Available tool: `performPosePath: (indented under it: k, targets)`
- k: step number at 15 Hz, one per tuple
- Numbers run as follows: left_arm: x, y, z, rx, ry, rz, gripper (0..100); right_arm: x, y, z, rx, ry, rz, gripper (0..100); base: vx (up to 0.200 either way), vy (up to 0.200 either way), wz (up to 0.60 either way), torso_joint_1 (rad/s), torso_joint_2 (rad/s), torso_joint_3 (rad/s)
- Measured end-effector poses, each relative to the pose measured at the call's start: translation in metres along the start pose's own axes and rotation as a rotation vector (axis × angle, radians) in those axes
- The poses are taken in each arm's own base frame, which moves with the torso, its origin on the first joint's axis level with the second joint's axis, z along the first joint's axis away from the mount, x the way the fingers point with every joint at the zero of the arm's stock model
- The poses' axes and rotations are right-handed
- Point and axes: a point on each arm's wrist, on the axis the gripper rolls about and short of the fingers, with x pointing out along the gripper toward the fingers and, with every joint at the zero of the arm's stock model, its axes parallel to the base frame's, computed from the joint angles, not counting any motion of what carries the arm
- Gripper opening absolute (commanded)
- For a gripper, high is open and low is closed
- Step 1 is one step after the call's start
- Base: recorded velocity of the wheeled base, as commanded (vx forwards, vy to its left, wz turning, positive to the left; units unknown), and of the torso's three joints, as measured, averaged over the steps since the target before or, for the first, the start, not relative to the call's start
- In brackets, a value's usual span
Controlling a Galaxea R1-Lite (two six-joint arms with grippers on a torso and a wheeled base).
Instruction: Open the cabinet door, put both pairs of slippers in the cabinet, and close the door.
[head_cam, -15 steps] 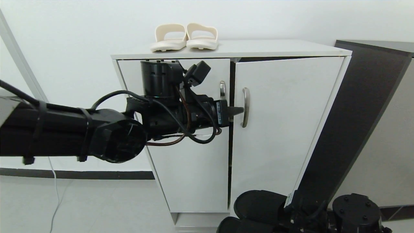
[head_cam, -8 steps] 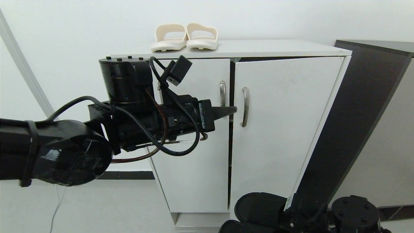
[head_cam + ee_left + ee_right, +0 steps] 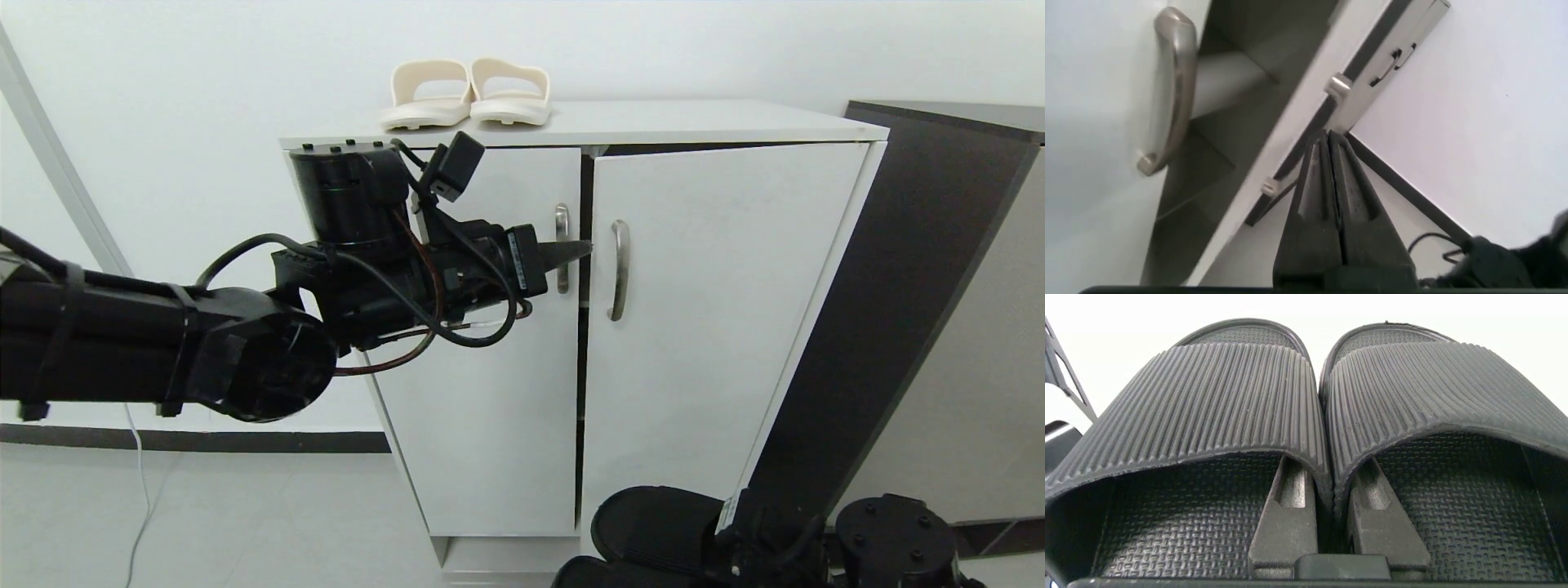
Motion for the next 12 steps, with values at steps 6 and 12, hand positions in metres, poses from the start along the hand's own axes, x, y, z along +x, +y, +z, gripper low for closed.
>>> performPosePath:
  k: [6,12]
  targets:
    - [0.003,0.008,-0.001,-0.005,0.001,0.018,0,0.002,0.0,-0.003,-0.009,0.006,0.001,0,0.0,0.0,0.0,0.0,0.0,0.0]
    - [0.015,0.018,0.008,0.001,-0.026,0.023,0,0.0,0.002,-0.005,-0.011,0.008,0.022,0,0.0,0.0,0.0,0.0,0.0,0.0]
